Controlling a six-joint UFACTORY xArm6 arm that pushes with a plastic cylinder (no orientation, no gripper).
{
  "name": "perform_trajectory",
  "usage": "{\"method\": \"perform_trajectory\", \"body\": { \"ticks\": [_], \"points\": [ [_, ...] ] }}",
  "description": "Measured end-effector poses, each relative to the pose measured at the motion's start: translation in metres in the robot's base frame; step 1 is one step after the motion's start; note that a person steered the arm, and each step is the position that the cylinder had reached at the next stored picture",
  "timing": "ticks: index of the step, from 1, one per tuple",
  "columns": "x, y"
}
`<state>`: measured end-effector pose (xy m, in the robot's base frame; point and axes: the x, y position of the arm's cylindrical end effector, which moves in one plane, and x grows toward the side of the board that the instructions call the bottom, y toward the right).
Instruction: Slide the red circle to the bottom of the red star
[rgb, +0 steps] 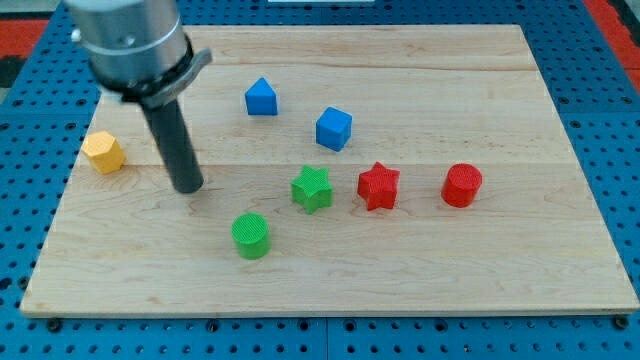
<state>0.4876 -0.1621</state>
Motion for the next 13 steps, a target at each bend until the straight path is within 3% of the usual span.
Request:
{"method": "perform_trajectory", "body": {
  "ticks": [1,3,4,5,6,7,8,9,11,12,13],
  "points": [
    [-0.019,-0.033],
    [-0.08,-0.017],
    [-0.03,-0.003],
    [0.037,-0.083],
    [0.037,-0.143],
    [-0.007,-0.143],
    [-0.076,-0.14],
    [-0.084,-0.126],
    [-0.061,-0.068],
    [-0.013,-0.09],
    [0.081,-0.04]
  ]
}}
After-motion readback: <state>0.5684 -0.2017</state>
